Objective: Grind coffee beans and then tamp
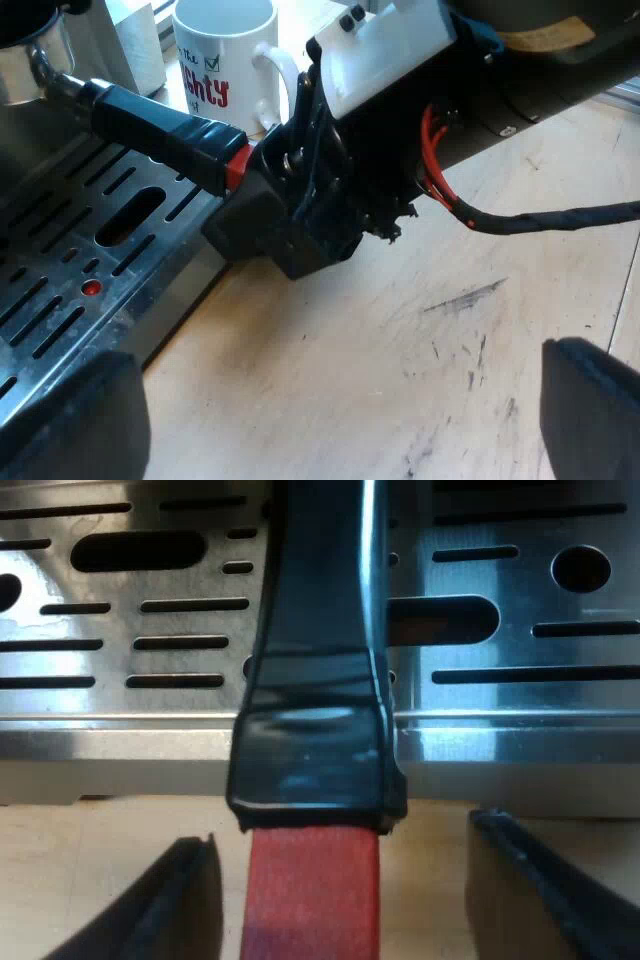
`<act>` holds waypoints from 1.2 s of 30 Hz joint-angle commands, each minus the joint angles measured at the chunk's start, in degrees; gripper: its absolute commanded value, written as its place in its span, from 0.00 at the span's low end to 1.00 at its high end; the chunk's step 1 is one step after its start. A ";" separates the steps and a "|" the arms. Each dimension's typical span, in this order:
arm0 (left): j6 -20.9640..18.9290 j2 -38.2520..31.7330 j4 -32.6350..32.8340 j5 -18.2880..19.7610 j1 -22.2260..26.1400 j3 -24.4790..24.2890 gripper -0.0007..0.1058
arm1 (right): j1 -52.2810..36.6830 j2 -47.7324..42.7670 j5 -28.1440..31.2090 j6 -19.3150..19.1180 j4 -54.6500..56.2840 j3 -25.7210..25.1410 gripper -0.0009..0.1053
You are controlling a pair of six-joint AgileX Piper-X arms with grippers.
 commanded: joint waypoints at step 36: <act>0.25 -0.03 -0.16 0.39 -0.37 -0.19 0.76 | -0.21 -0.11 4.18 -0.91 -0.68 -0.55 0.01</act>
